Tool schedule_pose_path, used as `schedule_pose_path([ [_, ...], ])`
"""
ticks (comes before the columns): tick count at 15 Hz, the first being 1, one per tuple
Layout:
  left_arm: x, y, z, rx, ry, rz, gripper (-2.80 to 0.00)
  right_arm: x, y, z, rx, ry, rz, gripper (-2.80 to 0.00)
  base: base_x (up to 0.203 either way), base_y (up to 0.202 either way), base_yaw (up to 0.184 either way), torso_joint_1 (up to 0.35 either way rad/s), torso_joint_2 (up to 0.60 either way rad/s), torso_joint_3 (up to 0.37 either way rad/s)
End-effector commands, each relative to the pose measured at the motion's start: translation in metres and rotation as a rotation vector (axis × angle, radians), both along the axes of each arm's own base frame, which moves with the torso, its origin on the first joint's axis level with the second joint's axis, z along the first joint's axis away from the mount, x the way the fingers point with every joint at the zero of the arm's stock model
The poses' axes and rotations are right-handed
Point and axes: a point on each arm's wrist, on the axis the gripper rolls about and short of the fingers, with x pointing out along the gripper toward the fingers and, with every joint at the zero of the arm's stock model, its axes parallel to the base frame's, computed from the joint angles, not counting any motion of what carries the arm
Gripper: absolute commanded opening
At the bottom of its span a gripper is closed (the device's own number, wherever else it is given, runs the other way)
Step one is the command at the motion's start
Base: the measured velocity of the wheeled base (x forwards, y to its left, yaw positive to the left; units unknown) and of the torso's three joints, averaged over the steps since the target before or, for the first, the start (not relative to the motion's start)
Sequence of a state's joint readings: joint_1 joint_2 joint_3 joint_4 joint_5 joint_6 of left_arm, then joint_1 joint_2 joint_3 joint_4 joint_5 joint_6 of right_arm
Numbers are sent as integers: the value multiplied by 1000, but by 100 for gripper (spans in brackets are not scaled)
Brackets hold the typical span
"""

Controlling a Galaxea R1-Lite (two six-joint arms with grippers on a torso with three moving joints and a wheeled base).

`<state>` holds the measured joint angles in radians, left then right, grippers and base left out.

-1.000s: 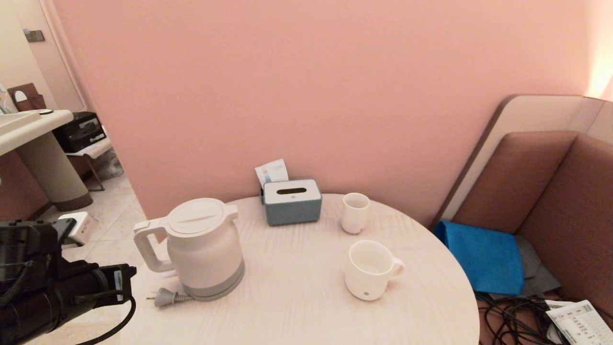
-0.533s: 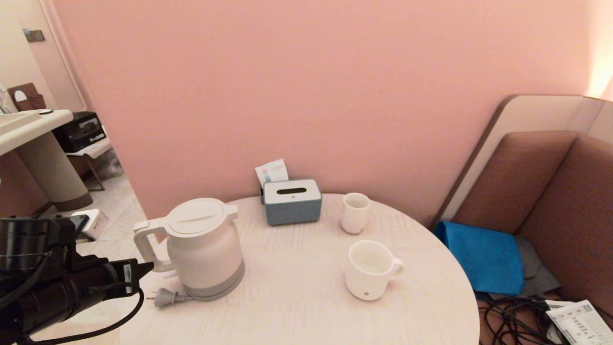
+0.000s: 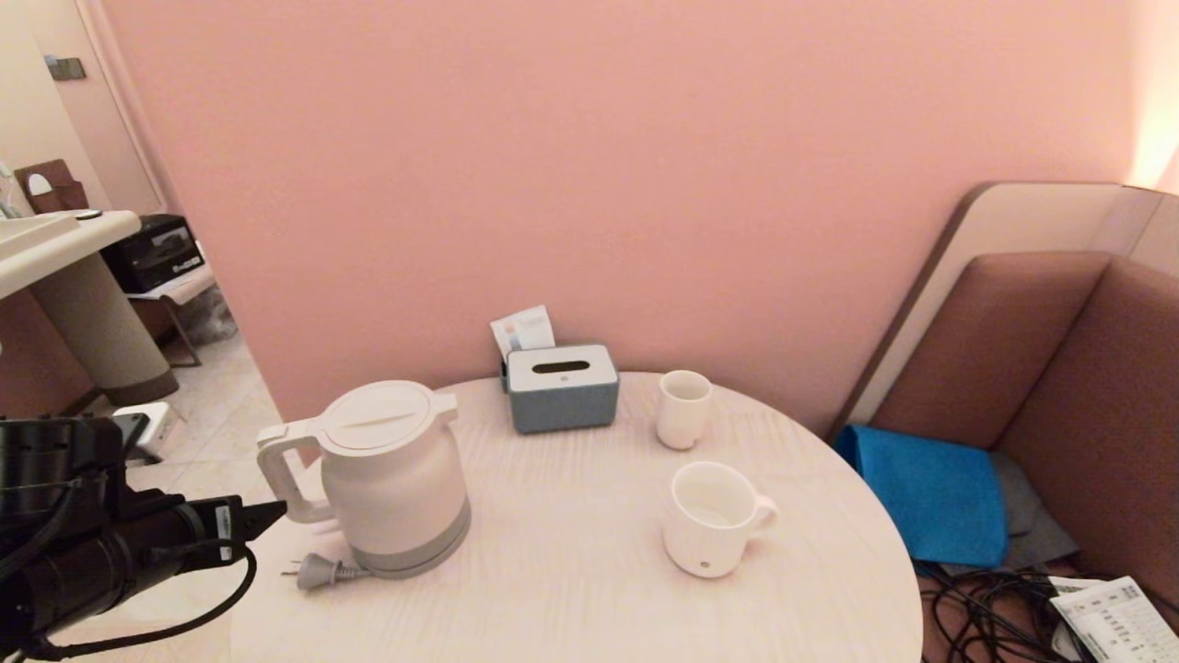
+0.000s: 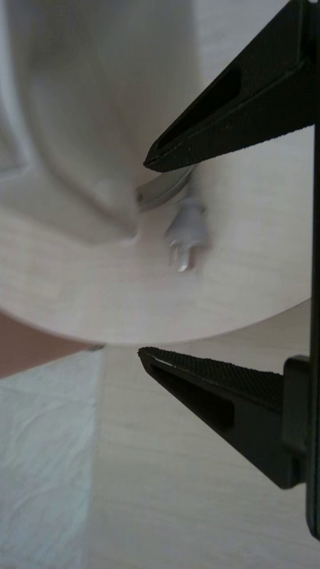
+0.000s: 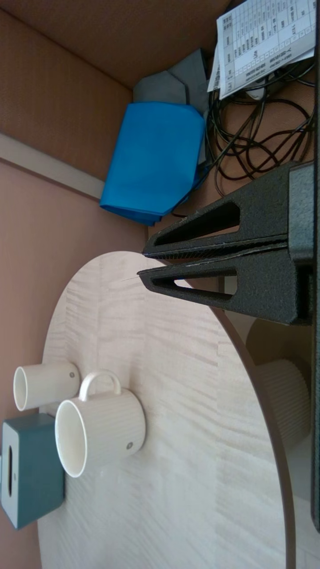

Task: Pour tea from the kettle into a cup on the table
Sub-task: Pick up the kettle

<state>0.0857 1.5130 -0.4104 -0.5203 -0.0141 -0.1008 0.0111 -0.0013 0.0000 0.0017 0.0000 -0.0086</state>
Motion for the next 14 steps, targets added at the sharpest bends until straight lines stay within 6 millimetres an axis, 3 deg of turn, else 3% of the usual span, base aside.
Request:
schedule_pose_path([
  [1, 8, 9, -12, 15, -10, 25, 0, 0, 0, 0, -1, 1, 1, -280, 0, 0, 0, 0, 0, 0],
  [3, 14, 10, -19, 20, -33, 21, 0, 0, 0, 0, -1, 1, 1, -280, 0, 0, 0, 0, 0, 0],
  [10, 18, 8, -17, -4, -52, -18, 0, 0, 0, 0, -1, 1, 1, -280, 0, 0, 0, 0, 0, 0],
  [14, 34, 9, -10, 0, -88, -26, 0, 0, 0, 0, -1, 1, 0, -280, 0, 0, 0, 0, 0, 0],
])
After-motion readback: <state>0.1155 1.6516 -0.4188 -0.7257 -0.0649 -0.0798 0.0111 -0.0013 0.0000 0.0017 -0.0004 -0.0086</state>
